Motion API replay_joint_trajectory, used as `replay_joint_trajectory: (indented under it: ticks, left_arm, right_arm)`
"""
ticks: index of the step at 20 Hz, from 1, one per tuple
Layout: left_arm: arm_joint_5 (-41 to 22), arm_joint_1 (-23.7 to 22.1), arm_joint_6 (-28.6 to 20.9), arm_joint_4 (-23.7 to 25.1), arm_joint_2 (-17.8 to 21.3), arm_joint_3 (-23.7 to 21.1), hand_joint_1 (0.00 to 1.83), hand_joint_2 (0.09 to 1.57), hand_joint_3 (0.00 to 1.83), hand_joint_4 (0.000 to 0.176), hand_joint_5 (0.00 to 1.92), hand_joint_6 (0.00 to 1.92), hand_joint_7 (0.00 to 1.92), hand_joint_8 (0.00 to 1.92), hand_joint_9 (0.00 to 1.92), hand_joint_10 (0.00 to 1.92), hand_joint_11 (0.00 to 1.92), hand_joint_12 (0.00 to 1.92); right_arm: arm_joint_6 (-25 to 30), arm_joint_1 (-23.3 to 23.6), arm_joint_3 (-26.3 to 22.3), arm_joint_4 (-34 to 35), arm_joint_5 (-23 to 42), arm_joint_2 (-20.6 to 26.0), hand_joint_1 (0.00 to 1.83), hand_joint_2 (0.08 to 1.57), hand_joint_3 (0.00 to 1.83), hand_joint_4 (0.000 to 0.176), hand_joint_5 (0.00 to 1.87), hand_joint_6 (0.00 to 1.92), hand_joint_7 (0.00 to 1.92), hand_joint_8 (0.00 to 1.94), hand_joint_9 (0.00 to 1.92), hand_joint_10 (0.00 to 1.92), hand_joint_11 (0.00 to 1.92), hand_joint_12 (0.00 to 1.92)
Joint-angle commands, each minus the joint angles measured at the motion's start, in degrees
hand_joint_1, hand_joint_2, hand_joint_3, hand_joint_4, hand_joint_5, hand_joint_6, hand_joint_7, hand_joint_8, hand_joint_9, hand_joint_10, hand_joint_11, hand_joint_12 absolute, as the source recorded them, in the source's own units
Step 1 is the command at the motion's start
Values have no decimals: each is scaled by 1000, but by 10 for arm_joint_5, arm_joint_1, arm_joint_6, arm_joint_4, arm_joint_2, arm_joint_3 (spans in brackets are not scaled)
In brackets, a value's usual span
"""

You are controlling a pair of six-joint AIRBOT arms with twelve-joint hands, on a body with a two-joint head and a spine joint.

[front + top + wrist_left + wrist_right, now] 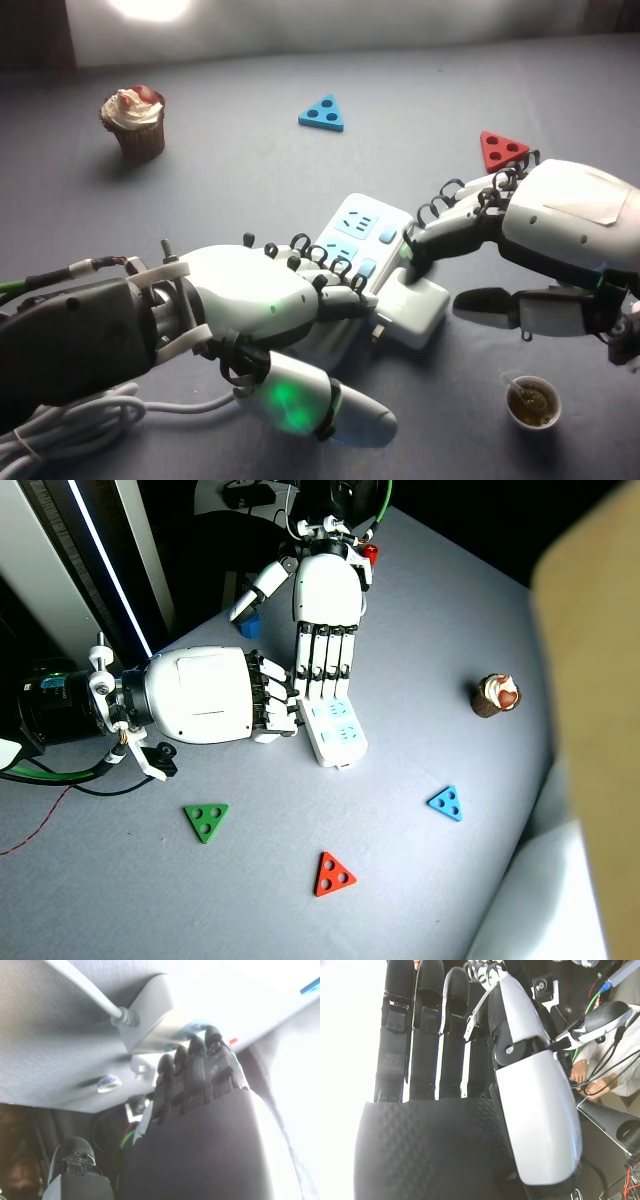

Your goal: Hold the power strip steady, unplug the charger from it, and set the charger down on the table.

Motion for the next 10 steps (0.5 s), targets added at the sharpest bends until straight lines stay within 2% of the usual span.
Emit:
replay_joint_trajectory:
  ticks: [1, 3, 6, 8, 9, 10]
  left_arm:
    - [-24, -2, -3, 3, 3, -1, 0, 932, 2, 0, 119, 2, 114, 1, 86, 0, 41, 77]
    - [-25, -3, -3, 3, 3, -1, 0, 928, 0, 0, 99, 0, 99, 0, 77, 0, 20, 68]
    - [-25, -3, -3, 4, 3, -2, 0, 932, 2, 0, 114, 6, 112, 5, 81, 2, 41, 77]
    - [-25, -3, -3, 4, 3, -2, 0, 931, 1, 0, 104, 1, 94, 0, 68, 0, 34, 74]
    - [-26, -3, -3, 4, 3, -2, 0, 929, 0, 0, 98, 0, 83, 0, 56, 0, 29, 72]
    - [-26, -3, -3, 4, 3, -2, 0, 932, 1, 0, 104, 3, 87, 2, 61, 3, 27, 71]
  right_arm:
    - [7, 0, -8, 22, 75, 7, 1068, 1145, 6, 0, 558, 8, 629, 0, 668, 0, 499, 459]
    - [22, -1, -36, 73, 75, 20, 895, 1126, 0, 0, 390, 0, 462, 0, 483, 0, 314, 393]
    - [75, -15, -97, 170, 80, 55, 780, 996, 0, 0, 257, 0, 305, 0, 309, 0, 190, 336]
    - [120, -23, -146, 239, 80, 89, 723, 961, 0, 0, 121, 0, 138, 0, 130, 0, 49, 272]
    - [126, -24, -164, 267, 78, 101, 730, 937, 0, 0, 96, 0, 102, 0, 93, 0, 17, 258]
    - [126, -24, -178, 292, 75, 112, 652, 924, 0, 0, 46, 0, 51, 0, 42, 0, 3, 196]
